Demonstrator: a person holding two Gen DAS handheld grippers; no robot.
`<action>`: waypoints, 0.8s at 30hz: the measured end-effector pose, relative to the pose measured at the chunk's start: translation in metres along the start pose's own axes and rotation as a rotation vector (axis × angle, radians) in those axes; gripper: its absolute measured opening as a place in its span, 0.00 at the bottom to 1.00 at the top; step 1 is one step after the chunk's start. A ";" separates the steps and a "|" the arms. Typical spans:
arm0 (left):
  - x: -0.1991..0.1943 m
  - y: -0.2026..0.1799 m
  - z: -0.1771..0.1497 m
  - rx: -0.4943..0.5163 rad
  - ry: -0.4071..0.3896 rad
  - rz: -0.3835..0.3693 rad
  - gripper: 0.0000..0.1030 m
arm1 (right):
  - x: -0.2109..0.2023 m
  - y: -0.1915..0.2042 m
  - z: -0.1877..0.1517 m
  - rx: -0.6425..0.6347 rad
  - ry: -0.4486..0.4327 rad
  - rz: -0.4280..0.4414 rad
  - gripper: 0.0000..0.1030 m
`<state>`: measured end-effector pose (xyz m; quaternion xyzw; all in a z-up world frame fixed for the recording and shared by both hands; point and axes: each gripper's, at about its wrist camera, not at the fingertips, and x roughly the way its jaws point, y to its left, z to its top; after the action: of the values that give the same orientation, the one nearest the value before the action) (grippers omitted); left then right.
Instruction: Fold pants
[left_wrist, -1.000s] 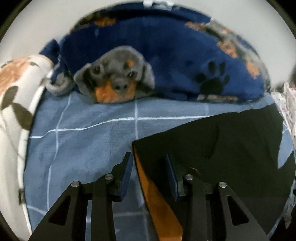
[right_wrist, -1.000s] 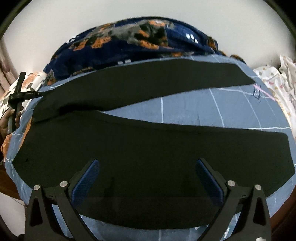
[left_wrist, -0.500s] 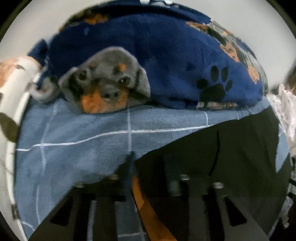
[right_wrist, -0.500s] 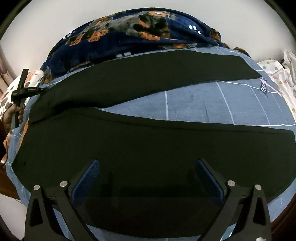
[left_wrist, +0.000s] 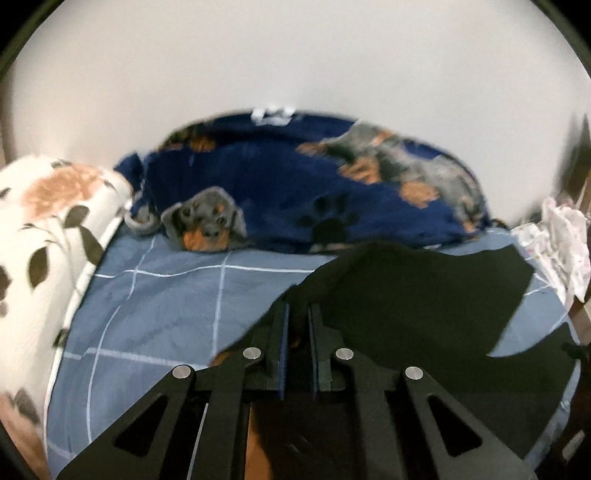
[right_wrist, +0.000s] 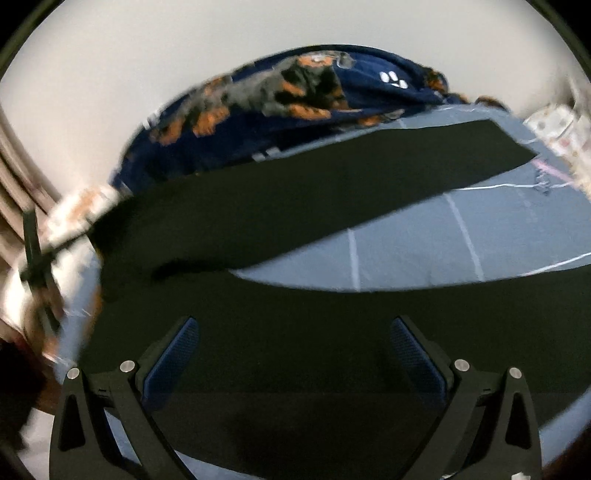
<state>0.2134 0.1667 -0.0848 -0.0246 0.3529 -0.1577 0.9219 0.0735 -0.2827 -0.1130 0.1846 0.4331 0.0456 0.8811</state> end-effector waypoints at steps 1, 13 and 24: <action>-0.012 -0.008 -0.005 0.004 -0.019 -0.007 0.09 | 0.001 -0.003 0.006 0.026 -0.003 0.035 1.00; -0.094 -0.068 -0.090 -0.021 -0.007 -0.069 0.09 | 0.090 -0.021 0.095 0.416 0.116 0.526 1.00; -0.086 -0.066 -0.103 -0.057 0.051 -0.051 0.10 | 0.173 0.024 0.129 0.359 0.248 0.511 0.11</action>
<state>0.0670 0.1371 -0.0964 -0.0556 0.3801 -0.1718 0.9072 0.2830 -0.2562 -0.1617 0.4324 0.4778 0.2099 0.7353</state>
